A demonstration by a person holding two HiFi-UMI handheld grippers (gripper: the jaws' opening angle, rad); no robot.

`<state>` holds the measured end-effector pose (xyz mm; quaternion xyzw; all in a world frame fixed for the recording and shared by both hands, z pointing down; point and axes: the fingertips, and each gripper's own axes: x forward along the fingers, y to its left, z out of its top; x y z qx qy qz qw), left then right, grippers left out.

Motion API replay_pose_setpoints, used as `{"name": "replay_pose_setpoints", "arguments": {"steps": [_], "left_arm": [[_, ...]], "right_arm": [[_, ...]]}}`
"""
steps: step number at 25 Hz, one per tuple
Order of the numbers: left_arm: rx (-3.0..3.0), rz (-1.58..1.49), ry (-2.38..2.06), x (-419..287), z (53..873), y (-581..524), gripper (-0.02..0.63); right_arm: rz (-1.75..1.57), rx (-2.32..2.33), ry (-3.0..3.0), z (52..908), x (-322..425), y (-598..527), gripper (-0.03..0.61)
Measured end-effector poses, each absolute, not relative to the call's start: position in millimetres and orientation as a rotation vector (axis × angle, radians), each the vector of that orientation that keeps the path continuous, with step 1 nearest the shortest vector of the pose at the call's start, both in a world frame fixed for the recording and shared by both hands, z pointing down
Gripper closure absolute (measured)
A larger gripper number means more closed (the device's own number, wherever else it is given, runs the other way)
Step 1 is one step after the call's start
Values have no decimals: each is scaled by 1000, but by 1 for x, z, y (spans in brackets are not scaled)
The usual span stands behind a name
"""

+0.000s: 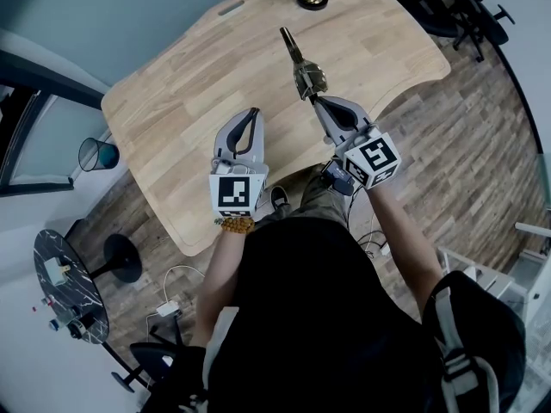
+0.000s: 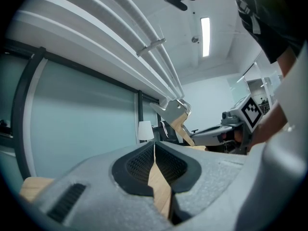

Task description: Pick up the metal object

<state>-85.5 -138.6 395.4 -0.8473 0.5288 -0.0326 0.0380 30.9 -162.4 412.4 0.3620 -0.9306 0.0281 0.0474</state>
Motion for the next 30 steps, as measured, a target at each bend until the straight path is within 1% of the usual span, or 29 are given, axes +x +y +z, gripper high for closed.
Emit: {"name": "replay_pose_setpoints", "arguments": {"steps": [30], "left_arm": [[-2631,-143,1625,-84,413,-135,591]], "right_arm": [[72,1069,-2782,432,36,-157,577]]}}
